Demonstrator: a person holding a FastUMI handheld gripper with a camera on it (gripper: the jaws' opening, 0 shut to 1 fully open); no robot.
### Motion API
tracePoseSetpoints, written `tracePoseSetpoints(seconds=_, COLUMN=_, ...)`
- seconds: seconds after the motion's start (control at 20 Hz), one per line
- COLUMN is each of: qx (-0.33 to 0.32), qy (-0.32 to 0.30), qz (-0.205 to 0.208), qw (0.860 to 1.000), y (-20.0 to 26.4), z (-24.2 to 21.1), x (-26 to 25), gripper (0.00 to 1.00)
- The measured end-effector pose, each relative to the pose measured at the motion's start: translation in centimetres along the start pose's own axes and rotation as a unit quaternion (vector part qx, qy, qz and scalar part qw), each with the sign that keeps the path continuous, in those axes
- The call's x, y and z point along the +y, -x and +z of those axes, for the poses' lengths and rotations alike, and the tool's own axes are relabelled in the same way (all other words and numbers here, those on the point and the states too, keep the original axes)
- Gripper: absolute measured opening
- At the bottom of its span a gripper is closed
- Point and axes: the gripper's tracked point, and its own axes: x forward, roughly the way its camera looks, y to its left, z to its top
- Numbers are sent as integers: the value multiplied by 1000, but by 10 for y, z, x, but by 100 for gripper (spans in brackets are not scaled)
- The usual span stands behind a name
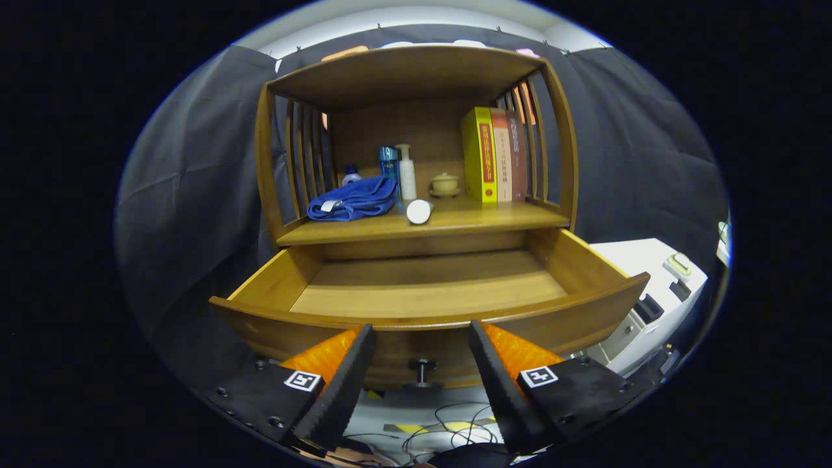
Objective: Pull open the drawer, take out the items inside it, and place them on the countertop above the cabinet.
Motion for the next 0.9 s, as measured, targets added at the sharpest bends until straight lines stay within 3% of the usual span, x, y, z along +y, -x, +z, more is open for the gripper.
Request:
tracePoseSetpoints(seconds=0.55, qx=-30, qy=10, qz=-19, qw=999, y=-6, z=0, x=3, gripper=99)
tracePoseSetpoints(seconds=0.9, qx=-37, qy=8, qz=-17, qw=999, y=-35, z=13, x=2, gripper=99)
